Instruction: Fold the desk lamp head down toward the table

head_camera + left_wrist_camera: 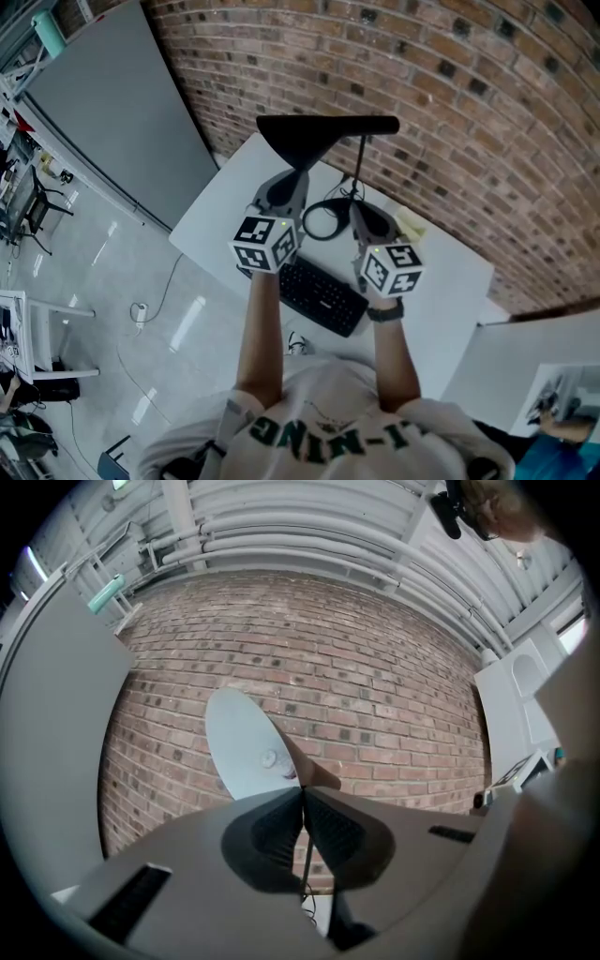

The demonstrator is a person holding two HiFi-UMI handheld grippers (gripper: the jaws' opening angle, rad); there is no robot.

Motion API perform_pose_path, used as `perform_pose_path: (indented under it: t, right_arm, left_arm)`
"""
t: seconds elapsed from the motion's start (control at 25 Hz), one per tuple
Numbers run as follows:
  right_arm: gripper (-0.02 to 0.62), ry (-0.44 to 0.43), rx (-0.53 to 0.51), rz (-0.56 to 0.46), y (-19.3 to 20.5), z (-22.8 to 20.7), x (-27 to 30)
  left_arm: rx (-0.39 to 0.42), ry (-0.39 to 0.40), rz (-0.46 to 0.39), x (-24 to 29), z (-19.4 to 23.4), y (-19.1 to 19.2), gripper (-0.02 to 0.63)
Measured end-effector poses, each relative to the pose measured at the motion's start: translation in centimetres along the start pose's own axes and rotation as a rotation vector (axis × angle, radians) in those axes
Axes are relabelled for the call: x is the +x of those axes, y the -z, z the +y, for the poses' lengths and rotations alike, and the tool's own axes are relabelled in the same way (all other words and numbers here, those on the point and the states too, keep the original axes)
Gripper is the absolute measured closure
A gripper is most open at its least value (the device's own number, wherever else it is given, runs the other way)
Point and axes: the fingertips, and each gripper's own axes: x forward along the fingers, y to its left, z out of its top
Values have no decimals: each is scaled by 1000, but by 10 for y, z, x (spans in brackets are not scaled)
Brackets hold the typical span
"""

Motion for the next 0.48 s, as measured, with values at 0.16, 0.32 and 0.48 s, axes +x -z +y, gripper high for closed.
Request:
perform_pose_path:
  t: [0.16, 0.32, 0.48]
  right_arm:
    - [595, 4, -7, 6, 5, 1, -2]
    - [596, -2, -20, 13, 10, 4, -3]
    - [595, -14, -27, 22, 13, 7, -1]
  left_arm:
    - [-7, 3, -11, 0, 0, 1, 601]
    - [-12, 5, -21, 0, 0, 2, 601]
    - [-10, 7, -30, 1, 0, 1, 601]
